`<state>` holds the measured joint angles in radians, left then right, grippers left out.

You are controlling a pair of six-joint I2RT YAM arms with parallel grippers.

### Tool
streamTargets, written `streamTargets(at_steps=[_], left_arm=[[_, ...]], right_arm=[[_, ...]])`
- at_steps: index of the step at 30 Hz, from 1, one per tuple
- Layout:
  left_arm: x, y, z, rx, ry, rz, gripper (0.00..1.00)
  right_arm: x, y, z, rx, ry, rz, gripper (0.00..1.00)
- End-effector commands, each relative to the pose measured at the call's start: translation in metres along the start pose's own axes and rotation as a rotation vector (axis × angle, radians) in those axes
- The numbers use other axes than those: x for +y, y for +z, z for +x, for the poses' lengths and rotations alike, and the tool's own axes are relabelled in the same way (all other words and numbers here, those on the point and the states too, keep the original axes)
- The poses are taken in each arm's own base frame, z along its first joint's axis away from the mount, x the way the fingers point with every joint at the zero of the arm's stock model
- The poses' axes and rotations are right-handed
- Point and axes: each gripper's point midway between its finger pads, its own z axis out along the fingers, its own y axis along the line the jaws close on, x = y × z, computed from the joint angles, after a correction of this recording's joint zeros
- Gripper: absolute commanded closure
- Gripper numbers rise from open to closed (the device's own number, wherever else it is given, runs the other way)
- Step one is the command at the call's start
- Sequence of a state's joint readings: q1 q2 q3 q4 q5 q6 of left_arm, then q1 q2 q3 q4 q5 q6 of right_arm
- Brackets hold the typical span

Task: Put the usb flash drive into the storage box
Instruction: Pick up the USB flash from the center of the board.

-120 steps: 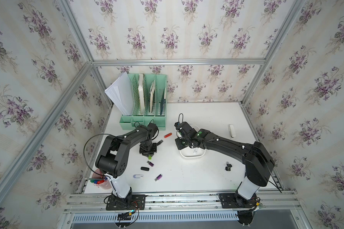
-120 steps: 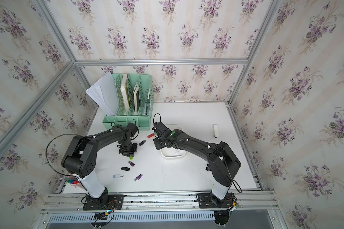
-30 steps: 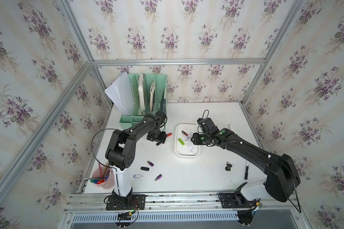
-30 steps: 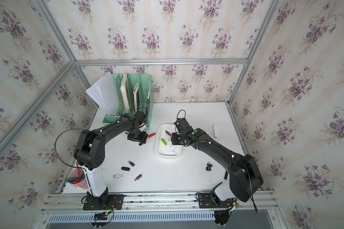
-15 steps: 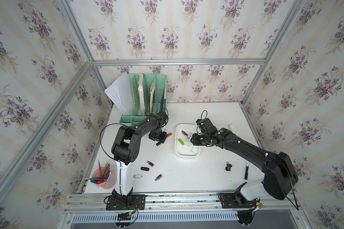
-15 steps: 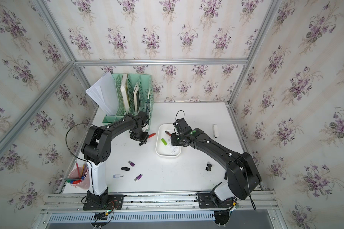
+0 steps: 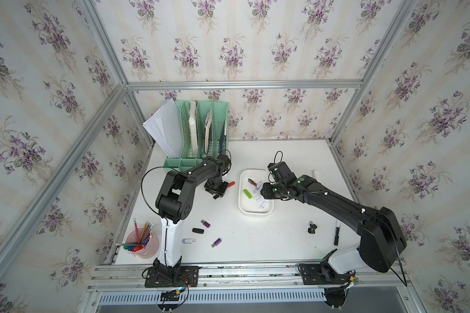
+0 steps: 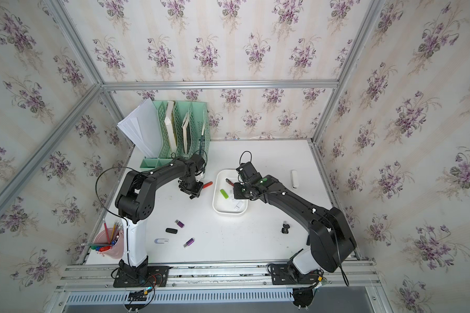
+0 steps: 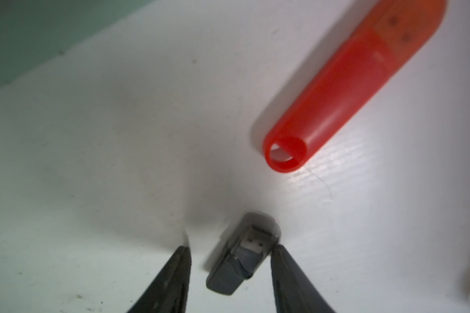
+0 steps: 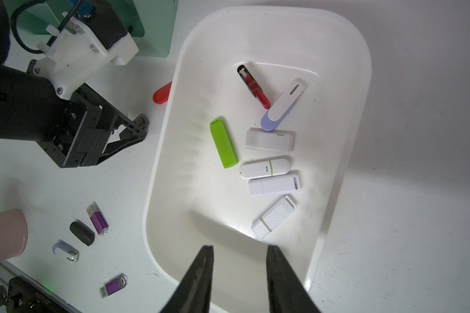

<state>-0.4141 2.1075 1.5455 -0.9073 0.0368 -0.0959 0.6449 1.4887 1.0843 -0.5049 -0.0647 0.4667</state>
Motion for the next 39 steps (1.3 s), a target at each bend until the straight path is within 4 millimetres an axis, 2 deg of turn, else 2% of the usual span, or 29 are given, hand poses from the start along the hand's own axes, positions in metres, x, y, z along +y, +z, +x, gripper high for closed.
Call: streamTargets(at_steps=[1,7,12,19,22,27,30,32,39], left_arm=[[-0.002,0.002,0.000,0.006,0.016,-0.009,0.54],[-0.003,0.011,0.006,0.039,0.009,-0.012,0.66],[-0.003,0.015,0.010,0.059,0.001,-0.012,0.72],[0.000,0.015,0.016,0.081,-0.013,-0.021,0.76],[0.002,0.011,0.018,0.078,-0.024,-0.015,0.76],[0.012,0.000,0.025,0.073,-0.059,-0.003,0.76],[0.022,-0.009,0.030,0.062,-0.096,0.008,0.76],[0.028,-0.017,0.034,0.051,-0.124,0.016,0.76],[0.049,-0.047,0.053,0.010,-0.226,0.034,0.76]], right_arm=[[-0.001,0.001,0.001,0.005,-0.006,0.008,0.62],[-0.001,0.002,0.004,0.009,-0.014,0.008,0.62],[0.003,0.003,0.006,0.011,-0.030,0.006,0.63],[0.023,0.003,0.016,0.026,-0.090,-0.021,0.63],[0.043,0.002,0.035,0.056,-0.135,-0.042,0.61],[0.083,0.005,0.083,0.129,-0.256,-0.082,0.57],[0.097,0.011,0.098,0.148,-0.323,-0.085,0.54],[0.103,0.012,0.095,0.142,-0.344,-0.078,0.53],[0.134,0.017,0.057,0.105,-0.342,-0.051,0.48]])
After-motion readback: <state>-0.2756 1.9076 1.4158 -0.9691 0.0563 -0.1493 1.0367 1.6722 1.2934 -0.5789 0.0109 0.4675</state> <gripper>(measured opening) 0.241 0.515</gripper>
